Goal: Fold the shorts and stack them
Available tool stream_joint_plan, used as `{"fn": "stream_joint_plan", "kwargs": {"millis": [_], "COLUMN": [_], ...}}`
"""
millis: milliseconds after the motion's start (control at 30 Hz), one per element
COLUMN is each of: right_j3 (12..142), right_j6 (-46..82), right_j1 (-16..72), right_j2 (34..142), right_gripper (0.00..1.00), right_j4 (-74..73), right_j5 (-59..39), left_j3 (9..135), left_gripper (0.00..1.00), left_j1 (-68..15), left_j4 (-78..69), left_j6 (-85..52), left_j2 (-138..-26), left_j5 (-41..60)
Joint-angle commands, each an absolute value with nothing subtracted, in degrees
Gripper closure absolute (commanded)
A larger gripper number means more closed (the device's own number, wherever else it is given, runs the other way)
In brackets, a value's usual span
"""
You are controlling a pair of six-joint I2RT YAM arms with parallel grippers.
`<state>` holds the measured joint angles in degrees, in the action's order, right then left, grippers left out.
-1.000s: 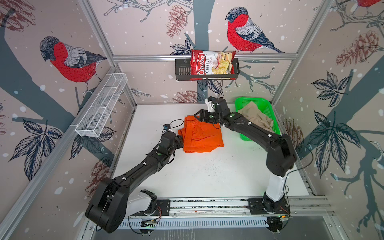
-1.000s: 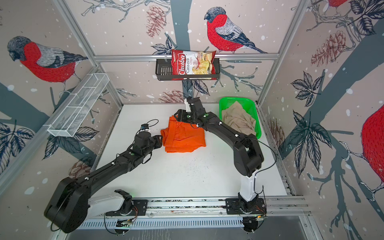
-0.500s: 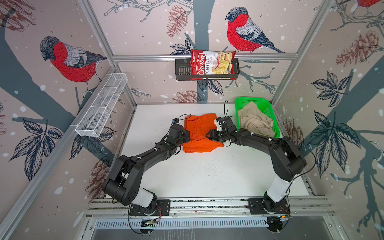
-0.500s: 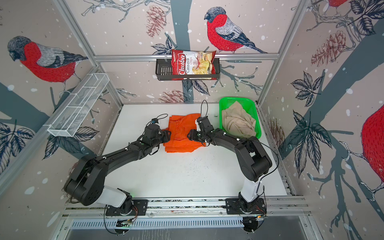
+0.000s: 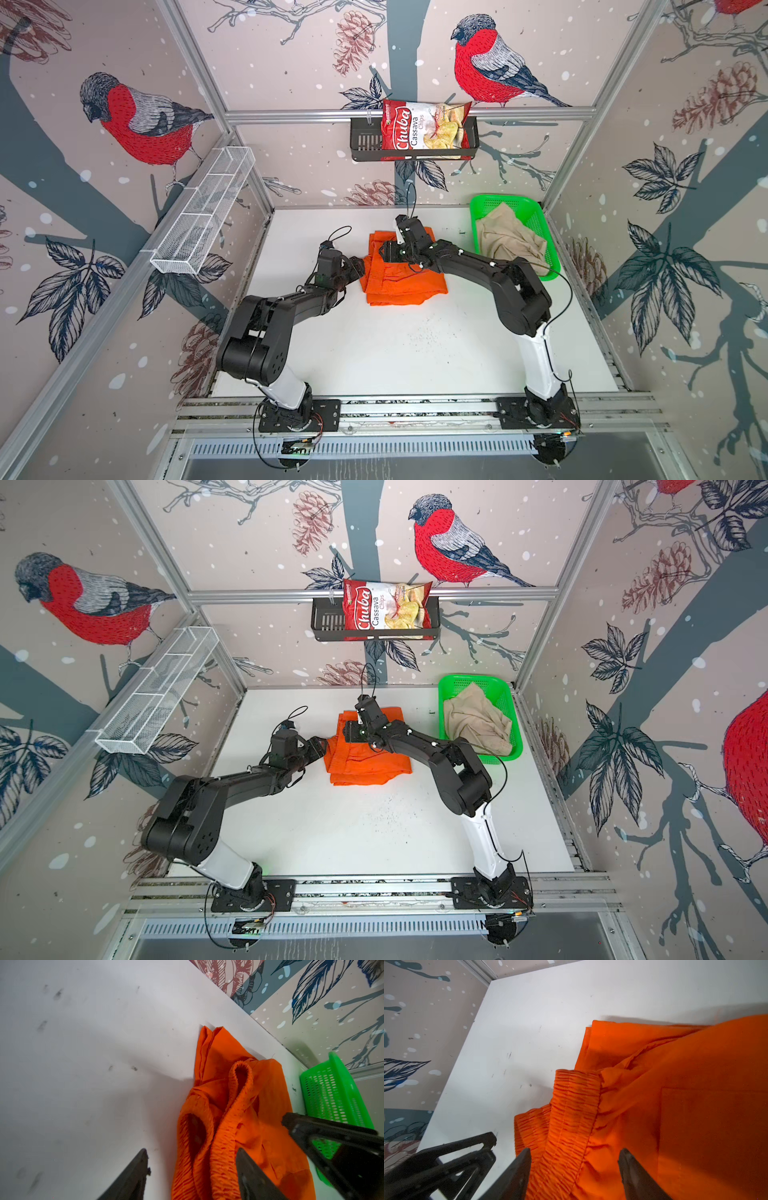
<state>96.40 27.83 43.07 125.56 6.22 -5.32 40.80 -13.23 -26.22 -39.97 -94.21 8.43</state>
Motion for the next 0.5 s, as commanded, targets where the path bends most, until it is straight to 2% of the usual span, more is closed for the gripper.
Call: {"fn": "stream_joint_plan", "kwargs": {"millis": [0,167,333,400,467], "right_j3": [100.79,106.92,111.77,112.85,114.21], "right_j6": [24.99,23.12,23.92,24.21,24.55], "right_j1": [44.11,45.23,45.17,45.09,44.92], "right_j2": [128.81,133.85,138.21,139.30,140.43], "right_gripper": [0.30,0.30,0.34,0.41,0.54], "right_j4": [8.92,10.84,12.57,12.42,12.55], "right_j5": [-1.97,-1.49,-1.34,-1.54,-1.78], "left_j3": [42.31,43.87,43.61,43.58,43.77], "left_gripper": [0.33,0.37,0.64,0.76,0.83], "left_j1": [-12.64,-12.47,-12.44,-12.48,-12.48], "left_j4": [-33.07,-34.56,-35.76,-35.95,-35.55], "left_j6": [-41.06,-41.40,-40.94,-40.15,-39.15], "left_j2": [-97.88,-103.25,-104.19,-103.77,-103.41], "left_j5": [14.88,15.02,15.20,15.19,15.12]}}
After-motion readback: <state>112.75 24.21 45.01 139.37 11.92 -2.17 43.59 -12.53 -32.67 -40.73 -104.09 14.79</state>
